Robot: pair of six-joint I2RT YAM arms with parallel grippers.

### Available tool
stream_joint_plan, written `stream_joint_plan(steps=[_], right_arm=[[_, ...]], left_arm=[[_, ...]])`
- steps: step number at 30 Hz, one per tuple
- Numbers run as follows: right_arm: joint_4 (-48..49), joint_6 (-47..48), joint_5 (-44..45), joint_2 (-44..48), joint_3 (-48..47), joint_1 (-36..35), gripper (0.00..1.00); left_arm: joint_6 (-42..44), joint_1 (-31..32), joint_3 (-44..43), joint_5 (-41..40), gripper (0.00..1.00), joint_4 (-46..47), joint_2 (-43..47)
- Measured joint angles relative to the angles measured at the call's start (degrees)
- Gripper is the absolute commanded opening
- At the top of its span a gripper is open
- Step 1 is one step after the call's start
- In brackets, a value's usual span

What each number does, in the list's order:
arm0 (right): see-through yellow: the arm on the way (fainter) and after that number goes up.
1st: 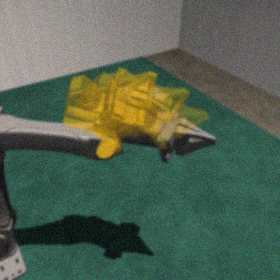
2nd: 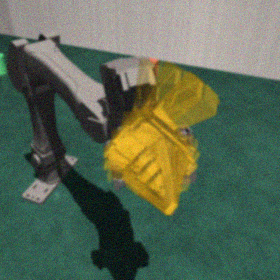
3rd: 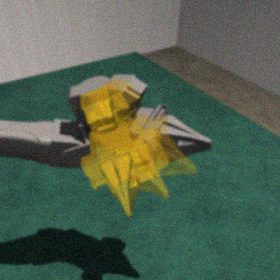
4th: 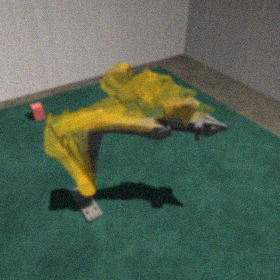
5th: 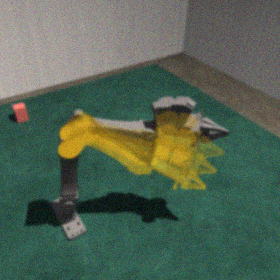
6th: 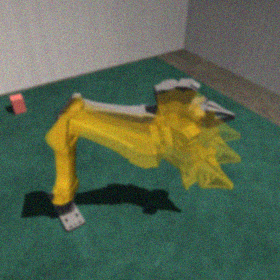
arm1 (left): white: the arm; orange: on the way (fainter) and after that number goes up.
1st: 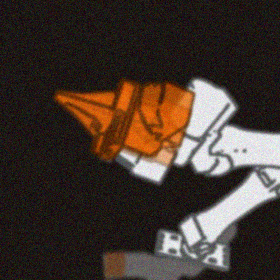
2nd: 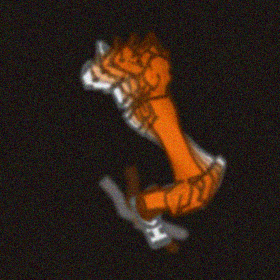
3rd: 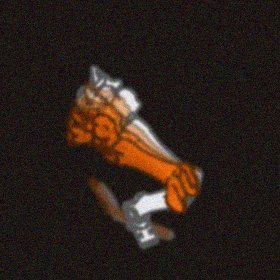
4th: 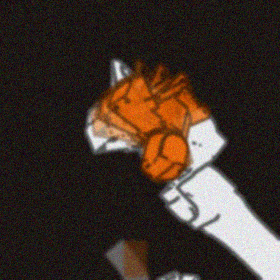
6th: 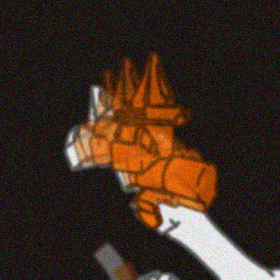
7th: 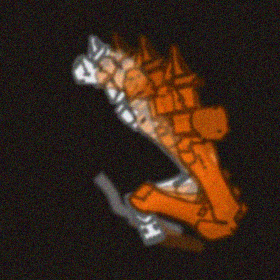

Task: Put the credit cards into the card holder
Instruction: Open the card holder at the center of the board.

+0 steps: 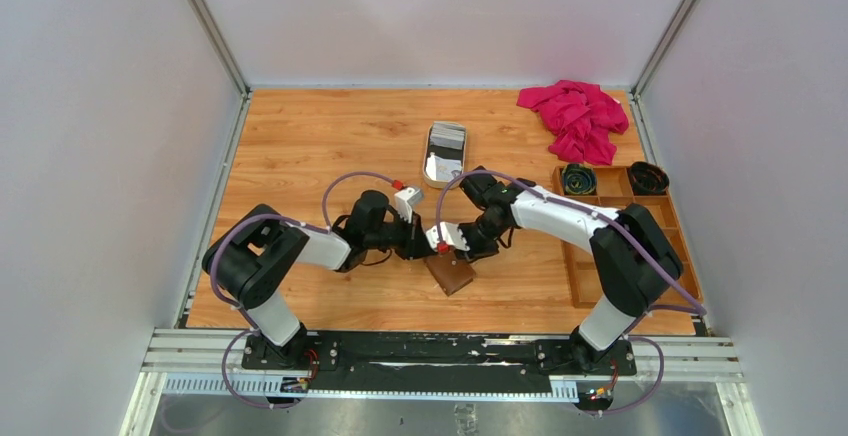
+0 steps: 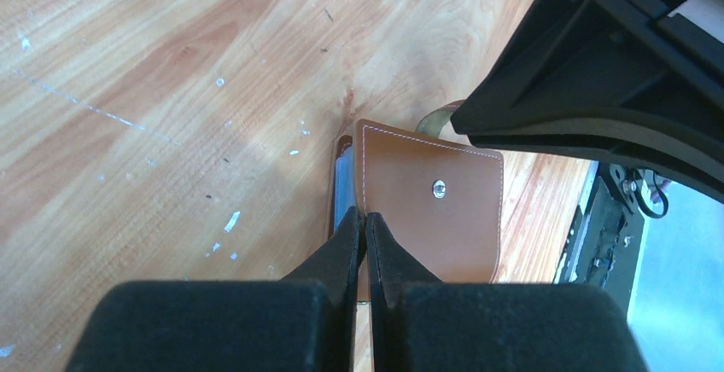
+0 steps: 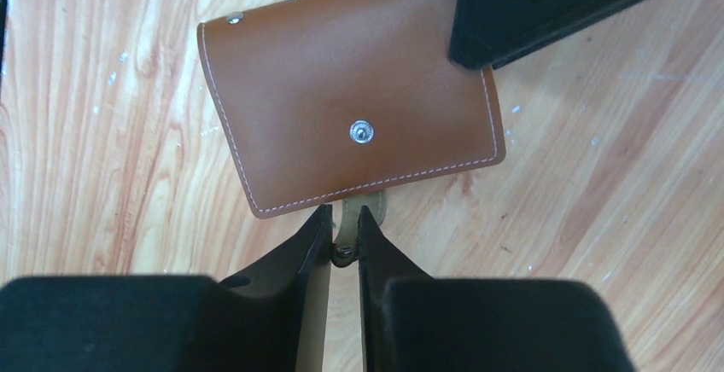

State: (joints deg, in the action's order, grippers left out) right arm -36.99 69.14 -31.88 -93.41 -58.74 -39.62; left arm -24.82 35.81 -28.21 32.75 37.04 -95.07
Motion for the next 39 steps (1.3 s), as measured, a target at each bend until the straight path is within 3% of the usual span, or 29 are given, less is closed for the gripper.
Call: stream_joint_plan(steps=[6,12,17,22,24,28,29,35,39], right_arm=[[0.2,-0.2,0.9,-0.6,0.2,2.1,0.15],[0.3,-3.7,1.3,-3.5,-0.1,3.1,0.31],[-1.8,-5.8,-2.3,-4.2,-1.5,5.9,0.44],[-5.0,-7.6,-9.0,-2.9,-3.9,9.0,0.49],[-6.5,-8.2,-11.4,-1.8,-5.1,9.6,0.5],[-8.7,-9.7,-14.1,0.0,-7.6,10.0,0.5],[-9.0,-10.1,-14.5,0.5,-8.1,10.1,0.5],[-10.7,-14.4,-15.1,4.6,-11.1,10.8,0.5],[-11.0,-17.7,-15.6,7.5,-13.0,10.8,0.51]], left_arm=[[0.9,0.0,-2.7,-0.4,0.17,-3.1,0.0],[1.6,-0.5,-6.1,-2.6,0.38,-8.2,2.4],[2.2,-2.0,-6.4,-5.8,0.46,-12.4,9.6],[2.5,-2.4,-3.7,-10.1,0.55,-15.3,21.9],[2.4,-2.4,-1.4,-11.8,0.64,-16.4,27.8],[2.4,-2.4,4.5,-17.0,0.97,-19.4,43.5],[2.6,-2.4,5.5,-18.3,1.0,-20.0,46.9],[-0.6,-2.4,10.9,-24.9,1.0,-22.9,65.5],[-5.2,-2.4,11.3,-25.5,1.0,-23.5,68.7]])
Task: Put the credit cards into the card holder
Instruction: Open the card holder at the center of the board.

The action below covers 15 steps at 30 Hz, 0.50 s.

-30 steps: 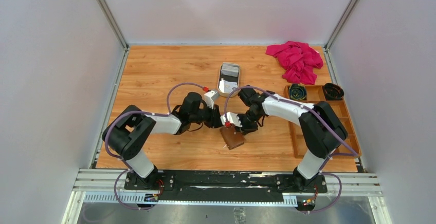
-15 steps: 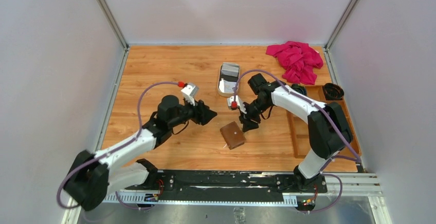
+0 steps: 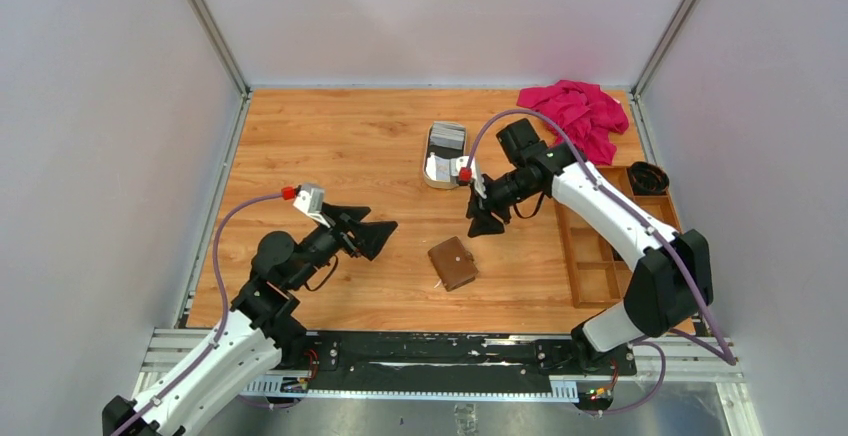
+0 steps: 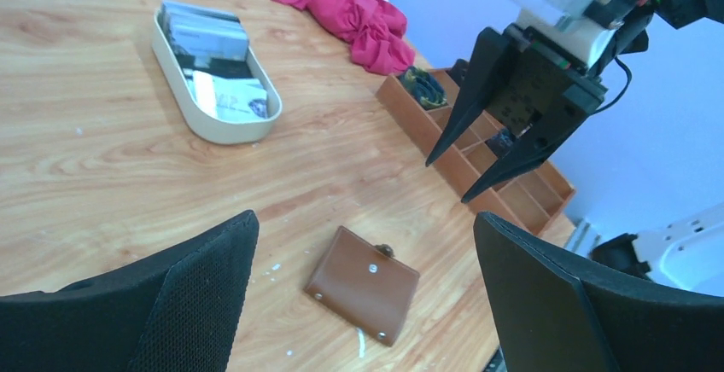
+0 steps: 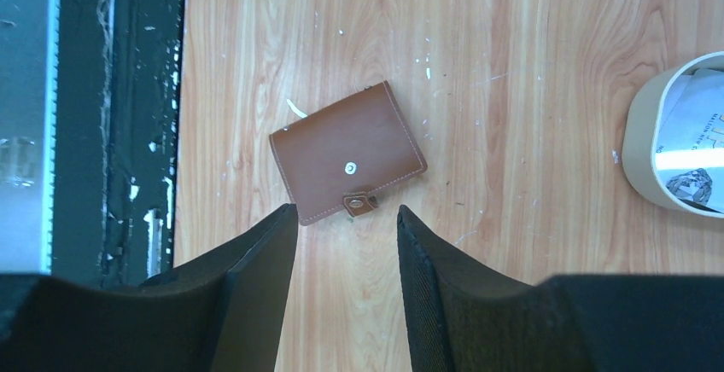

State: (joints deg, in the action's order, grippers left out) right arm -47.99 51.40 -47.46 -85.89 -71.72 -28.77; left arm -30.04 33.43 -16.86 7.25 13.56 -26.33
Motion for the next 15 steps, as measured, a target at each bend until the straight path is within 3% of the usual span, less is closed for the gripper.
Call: stream_joint_plan(steps=[9,15], right_arm=[[-0.1,-2.4,-5.6,2.1,3.0,4.2,0.51],[-0.5,-3.3,-8.6,0.2,3.9,9.6,0.5]], left_arm=[[-9.0,1.4,-0.2,5.5,1.0,-0.8,-9.5],[-9.1,14.4,-0.9,-1.7,1.0,-2.2,-14.1]])
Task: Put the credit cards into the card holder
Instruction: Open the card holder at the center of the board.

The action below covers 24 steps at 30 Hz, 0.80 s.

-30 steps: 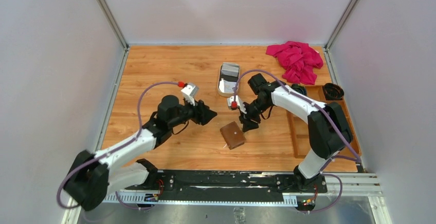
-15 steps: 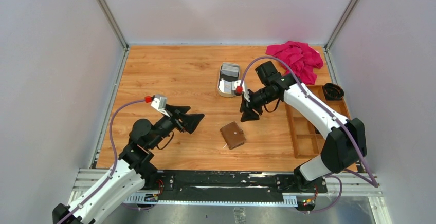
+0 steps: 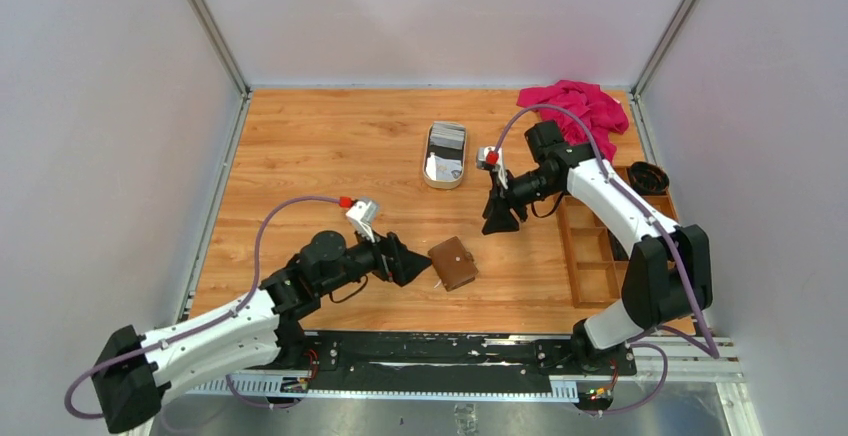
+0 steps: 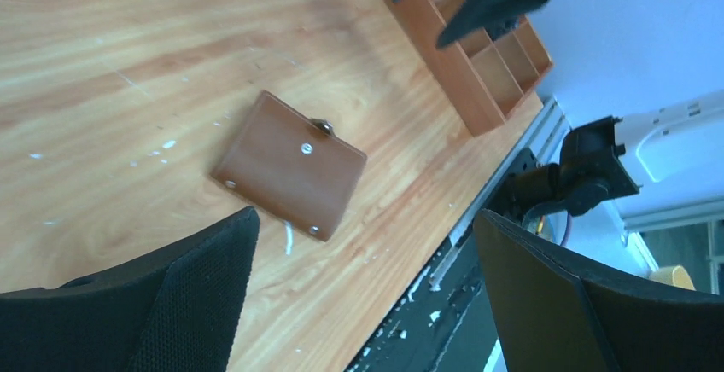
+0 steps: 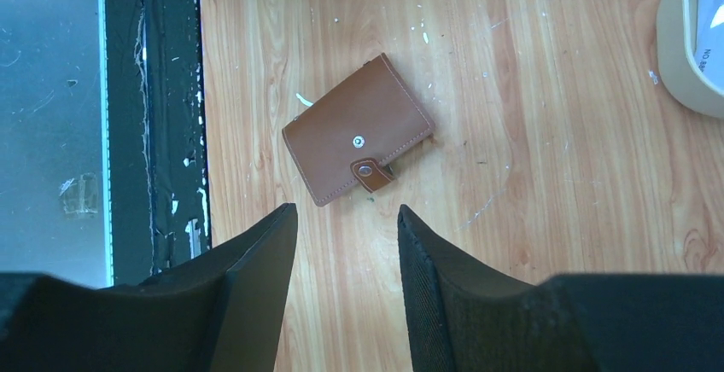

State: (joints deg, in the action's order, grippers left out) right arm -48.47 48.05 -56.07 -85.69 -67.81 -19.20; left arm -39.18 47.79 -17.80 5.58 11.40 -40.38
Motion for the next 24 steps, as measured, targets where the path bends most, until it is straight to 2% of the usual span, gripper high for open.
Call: stream_joint_plan(steps=[6,11,18,24], right_arm=[[0.0,-0.7,-0.7,-1.2,0.0,1.2,0.5],[0.0,-1.0,-0.9,-1.8,0.0,2.3,0.5],[0.1,-1.9,-0.9,-2.6,0.0,3.4,0.5],[0.4,-2.6,-0.7,-3.3,0.0,4.7,0.5]], left_arm=[[2.1,13.9,-5.7,-14.3,1.0,-1.8,-9.2],[3.0,21.8,-13.1,-25.8,1.0,-6.6,-18.6],[-0.8,26.3,-26.6,-36.3,1.0,-18.7,-32.0],[-6.1,27.4,-32.4,-40.4,1.0,-24.7,-39.6]])
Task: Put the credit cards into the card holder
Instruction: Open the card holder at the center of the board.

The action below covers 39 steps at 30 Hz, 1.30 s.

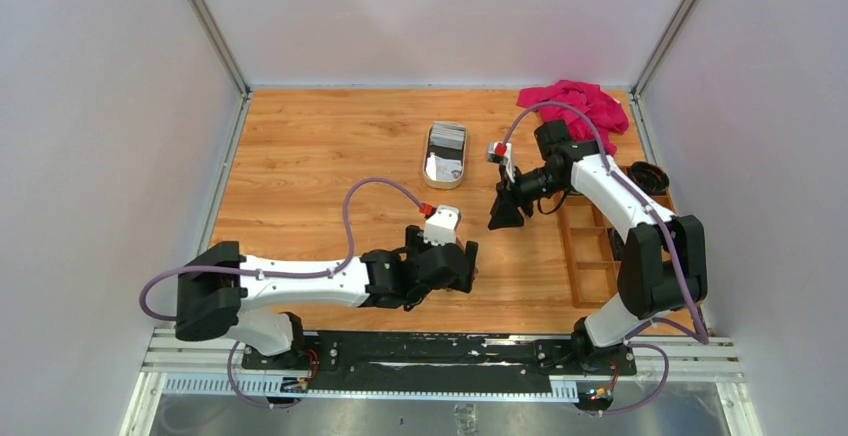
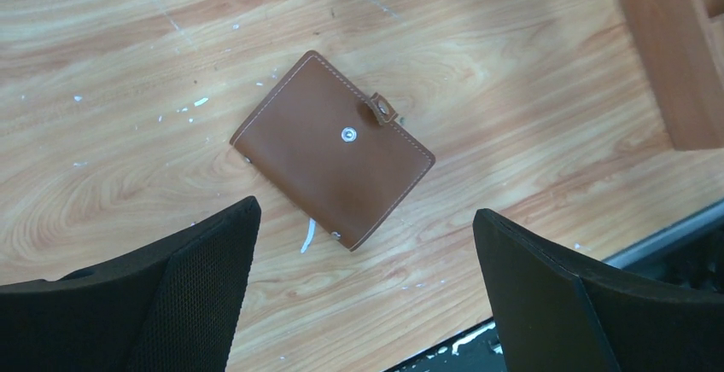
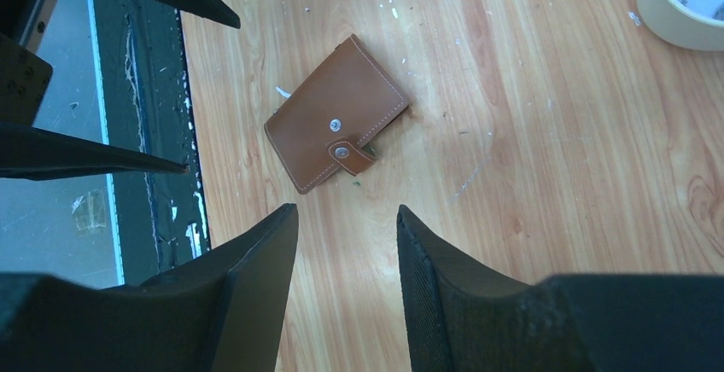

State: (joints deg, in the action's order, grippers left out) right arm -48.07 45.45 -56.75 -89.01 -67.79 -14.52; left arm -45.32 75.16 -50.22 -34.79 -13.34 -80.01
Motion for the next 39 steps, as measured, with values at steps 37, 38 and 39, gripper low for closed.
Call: stream_joint_plan(steps=[37,38,39], right_arm=[[0.4,-2.4,1.3,-2.0,0.0,3.1,0.5],[0.4,-2.4,1.3,-2.0,0.0,3.1,0.5],[0.4,-2.4,1.3,-2.1,0.0,3.1,0.5]], left_arm=[[-7.9,0.0,-21.5,-5.6,1.0,-13.4,-23.6],[-7.9,0.0,-22.1,-5.6,0.98,-13.8,-24.5],[-7.9,0.0,-22.7,-5.6,0.93,-14.2,-25.5]])
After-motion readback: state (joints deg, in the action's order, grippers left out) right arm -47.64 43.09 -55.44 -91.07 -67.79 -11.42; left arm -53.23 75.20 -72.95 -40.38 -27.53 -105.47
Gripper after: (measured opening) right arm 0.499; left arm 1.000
